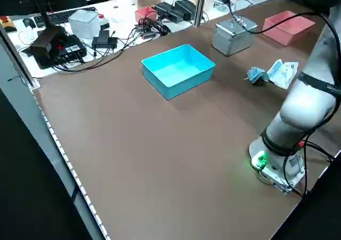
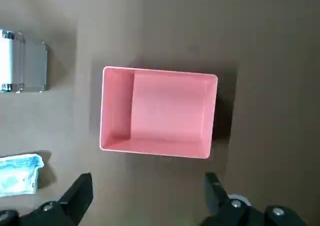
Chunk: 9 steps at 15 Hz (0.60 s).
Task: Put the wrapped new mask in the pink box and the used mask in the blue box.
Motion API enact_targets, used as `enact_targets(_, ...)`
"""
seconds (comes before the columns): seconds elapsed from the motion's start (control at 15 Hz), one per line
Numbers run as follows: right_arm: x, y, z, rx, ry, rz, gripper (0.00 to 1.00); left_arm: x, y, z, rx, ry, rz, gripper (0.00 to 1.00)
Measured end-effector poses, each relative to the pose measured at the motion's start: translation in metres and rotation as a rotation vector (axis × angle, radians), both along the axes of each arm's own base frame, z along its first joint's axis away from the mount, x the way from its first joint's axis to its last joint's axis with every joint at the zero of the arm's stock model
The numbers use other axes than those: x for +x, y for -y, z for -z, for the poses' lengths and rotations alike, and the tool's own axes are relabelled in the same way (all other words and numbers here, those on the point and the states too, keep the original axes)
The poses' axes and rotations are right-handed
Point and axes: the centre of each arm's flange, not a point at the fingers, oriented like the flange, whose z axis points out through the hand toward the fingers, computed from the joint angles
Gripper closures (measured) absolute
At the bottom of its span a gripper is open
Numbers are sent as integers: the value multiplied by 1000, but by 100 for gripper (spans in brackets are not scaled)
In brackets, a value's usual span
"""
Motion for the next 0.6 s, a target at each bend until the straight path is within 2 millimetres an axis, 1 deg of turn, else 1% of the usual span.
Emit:
enact_targets(0.4, 0, 1, 0, 1, -3, 36, 1, 1, 0, 2, 0, -4, 0, 0)
enact_targets(0.6, 0, 1, 0, 1, -3, 40, 1, 4, 0, 11, 0, -19, 1, 0)
